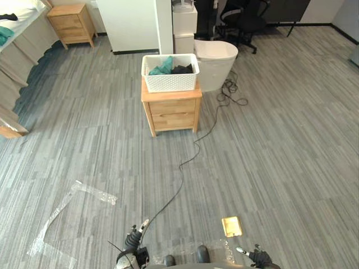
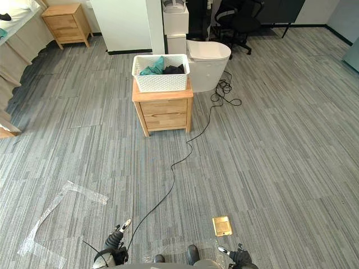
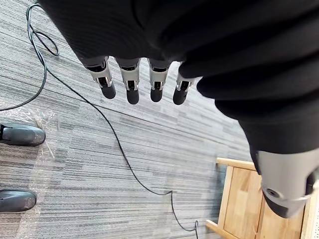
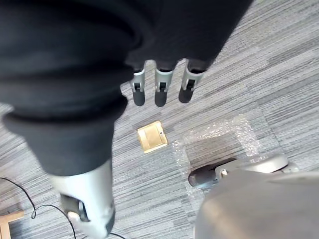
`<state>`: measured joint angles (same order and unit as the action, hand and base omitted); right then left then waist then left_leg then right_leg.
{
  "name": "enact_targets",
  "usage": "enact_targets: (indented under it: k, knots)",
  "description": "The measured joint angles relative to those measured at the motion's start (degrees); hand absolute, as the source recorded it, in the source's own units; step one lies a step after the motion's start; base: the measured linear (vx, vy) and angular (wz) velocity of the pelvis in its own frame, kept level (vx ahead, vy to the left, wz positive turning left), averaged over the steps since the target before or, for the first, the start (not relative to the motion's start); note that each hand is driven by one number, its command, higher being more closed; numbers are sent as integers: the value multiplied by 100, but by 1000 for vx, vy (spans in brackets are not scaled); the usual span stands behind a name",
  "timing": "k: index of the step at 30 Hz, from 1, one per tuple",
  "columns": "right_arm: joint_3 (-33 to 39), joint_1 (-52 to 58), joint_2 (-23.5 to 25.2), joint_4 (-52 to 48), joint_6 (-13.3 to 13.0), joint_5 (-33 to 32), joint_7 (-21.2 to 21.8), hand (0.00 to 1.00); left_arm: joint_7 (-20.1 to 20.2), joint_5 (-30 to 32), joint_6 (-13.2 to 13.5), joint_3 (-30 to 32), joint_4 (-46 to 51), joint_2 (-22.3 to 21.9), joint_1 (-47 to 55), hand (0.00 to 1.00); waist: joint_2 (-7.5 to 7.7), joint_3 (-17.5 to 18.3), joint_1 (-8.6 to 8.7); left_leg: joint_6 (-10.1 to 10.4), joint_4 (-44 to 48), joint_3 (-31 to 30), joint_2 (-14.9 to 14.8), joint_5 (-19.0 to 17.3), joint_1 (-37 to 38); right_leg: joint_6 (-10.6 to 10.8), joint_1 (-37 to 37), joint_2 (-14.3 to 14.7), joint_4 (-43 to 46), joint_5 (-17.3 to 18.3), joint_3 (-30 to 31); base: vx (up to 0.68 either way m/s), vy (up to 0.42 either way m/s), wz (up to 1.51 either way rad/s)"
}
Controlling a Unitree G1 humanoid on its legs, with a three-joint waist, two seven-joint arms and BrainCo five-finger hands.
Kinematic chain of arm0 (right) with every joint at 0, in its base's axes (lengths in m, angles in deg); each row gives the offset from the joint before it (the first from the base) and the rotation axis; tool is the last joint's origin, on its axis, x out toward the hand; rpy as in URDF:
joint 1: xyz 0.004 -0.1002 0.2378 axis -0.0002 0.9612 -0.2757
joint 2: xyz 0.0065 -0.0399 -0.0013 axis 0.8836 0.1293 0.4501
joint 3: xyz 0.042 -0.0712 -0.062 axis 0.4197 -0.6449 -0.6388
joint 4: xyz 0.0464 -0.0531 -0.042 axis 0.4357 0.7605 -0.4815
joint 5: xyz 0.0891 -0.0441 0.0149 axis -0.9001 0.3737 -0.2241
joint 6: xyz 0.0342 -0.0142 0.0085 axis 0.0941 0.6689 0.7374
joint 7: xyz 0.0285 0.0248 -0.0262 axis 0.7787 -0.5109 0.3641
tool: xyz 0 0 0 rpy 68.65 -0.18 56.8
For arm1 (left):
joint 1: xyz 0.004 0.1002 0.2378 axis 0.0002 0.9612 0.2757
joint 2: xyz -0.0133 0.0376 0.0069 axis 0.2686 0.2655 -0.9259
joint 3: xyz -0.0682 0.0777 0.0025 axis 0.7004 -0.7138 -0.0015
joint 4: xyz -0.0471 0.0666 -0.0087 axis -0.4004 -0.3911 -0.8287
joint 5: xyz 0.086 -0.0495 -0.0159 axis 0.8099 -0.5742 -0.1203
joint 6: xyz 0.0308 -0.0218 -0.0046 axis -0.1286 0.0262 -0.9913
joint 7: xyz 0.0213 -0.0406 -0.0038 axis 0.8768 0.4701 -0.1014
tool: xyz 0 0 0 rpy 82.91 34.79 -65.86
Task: Pick up the laundry basket with both hands and put the clothes into the washing machine.
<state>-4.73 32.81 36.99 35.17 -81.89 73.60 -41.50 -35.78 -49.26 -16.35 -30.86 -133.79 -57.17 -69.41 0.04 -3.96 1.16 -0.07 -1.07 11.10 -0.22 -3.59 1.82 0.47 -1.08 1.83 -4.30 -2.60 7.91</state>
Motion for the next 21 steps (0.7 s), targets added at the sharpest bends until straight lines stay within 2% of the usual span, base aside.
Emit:
enact_targets:
  k: [21]
  knots:
    - [-3,64,51,20,17,-72,-17,0,8,194,-2,171,-75,9,179,0,29,18,-40,-37,54,-319,68,-4,54,47,176,-90,-3,38,-358,-12,0,8]
